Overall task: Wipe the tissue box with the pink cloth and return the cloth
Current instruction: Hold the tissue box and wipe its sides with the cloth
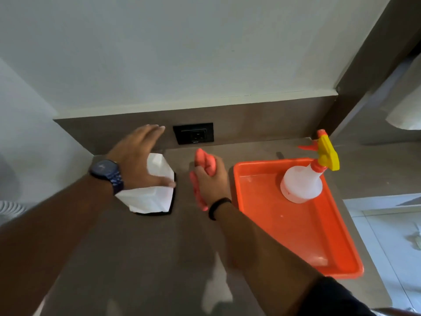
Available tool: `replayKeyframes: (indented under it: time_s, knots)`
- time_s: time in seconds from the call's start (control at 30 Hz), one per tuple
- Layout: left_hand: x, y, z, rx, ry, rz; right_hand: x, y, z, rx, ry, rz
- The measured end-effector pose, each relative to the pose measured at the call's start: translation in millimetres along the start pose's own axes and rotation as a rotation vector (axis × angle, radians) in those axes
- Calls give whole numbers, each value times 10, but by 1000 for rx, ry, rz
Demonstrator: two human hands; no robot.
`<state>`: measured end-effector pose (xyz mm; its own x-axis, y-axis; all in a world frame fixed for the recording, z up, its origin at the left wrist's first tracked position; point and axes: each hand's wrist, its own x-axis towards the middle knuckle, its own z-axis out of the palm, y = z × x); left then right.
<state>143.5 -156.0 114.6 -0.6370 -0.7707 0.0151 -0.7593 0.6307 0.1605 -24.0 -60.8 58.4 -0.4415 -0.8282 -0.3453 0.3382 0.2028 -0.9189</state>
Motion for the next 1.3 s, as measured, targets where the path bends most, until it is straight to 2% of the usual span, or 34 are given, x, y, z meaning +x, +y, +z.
replayKeyframes:
  time_s: [0.1,0.2,0.27,0.37,0.5,0.6,0.73,0.83,0.97,1.07,1.17,1.3]
  knots:
    - [-72,-381,35,99,-314,-78,68,188,292,135,-20,146]
    - [-99,-559,185,179,-428,-101,170,378,509,100,-61,136]
    - [-78,-585,274,174,-436,-105,202,473,620,30,-114,104]
    - [-47,-609,356,104,-415,-81,214,592,744,90,-157,98]
    - [-61,-620,396,89,-357,-56,117,760,742,-9,-63,150]
    - [-68,-615,407,69,-329,-53,-47,864,726,53,-8,195]
    - [-78,-605,399,63,-301,-52,-128,863,799,96,31,65]
    - [-72,-601,387,46,-300,-41,94,714,888,40,-13,-3]
    - [-85,-583,390,44,-285,-38,336,550,855,209,-95,121]
    - [-94,-585,403,44,-297,-49,236,587,816,61,-11,187]
    - [-95,-602,399,31,-301,-65,45,751,792,59,61,217]
    - [-95,-621,422,21,-276,-62,-160,866,844,38,96,143]
